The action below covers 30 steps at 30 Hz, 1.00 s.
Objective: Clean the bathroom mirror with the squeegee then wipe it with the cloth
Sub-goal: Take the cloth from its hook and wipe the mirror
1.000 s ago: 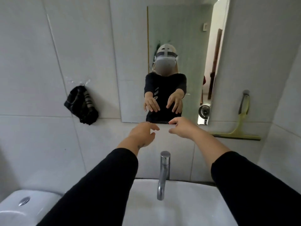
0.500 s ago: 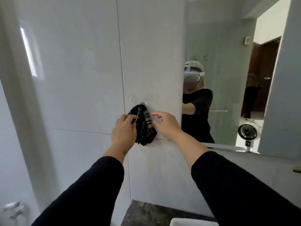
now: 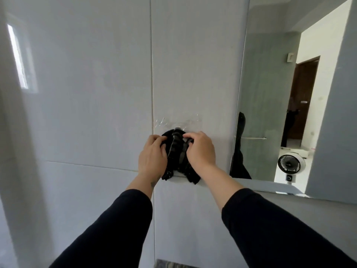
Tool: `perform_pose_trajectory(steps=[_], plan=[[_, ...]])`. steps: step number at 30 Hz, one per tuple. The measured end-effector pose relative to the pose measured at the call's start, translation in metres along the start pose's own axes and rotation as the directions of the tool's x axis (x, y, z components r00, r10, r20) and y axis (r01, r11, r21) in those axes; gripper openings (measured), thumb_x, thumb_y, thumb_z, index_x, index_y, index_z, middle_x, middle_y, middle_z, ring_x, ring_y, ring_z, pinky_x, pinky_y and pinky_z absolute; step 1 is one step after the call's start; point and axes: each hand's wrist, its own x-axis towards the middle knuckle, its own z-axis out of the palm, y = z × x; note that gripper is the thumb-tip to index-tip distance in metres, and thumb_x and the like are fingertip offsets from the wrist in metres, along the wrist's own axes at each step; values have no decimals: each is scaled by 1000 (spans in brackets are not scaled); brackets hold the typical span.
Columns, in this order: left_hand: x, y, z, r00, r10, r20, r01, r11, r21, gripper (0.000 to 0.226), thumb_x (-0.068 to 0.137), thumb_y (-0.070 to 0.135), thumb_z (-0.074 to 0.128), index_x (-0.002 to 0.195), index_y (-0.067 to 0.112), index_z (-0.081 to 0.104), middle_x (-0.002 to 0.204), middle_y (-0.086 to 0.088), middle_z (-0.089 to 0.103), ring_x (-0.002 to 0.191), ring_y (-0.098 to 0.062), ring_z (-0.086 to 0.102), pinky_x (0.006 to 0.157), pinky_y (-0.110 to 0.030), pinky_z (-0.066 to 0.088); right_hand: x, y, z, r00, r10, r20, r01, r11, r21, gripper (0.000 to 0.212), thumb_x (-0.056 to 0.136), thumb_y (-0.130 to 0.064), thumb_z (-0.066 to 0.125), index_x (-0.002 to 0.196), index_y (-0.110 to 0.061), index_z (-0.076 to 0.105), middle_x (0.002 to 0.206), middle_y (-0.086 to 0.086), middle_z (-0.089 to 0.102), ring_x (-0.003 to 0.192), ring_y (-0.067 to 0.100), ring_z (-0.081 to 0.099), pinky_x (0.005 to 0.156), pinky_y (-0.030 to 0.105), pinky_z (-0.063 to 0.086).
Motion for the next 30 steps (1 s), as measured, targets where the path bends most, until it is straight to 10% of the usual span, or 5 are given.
perform_pose_trajectory(steps=[16,30], plan=[[23,204,-35,901,427,-80,-423,904,57,60,92,40,55,141,11,37,139,-3,35,119,-24,47,99,-39,44,46,-7,-233,894,-317,-318,259,942,-211,34,94,-3,46,109,-18,72,97,-1,59,90,17,57,72,24,42],[114,316,-29,914,404,-40,-396,909,130,66,93,35,54,147,13,21,148,-8,20,125,-34,39,108,-44,32,168,-28,-305,798,-348,-492,242,933,-266,34,91,4,46,109,-10,71,99,6,57,95,26,55,76,35,51]])
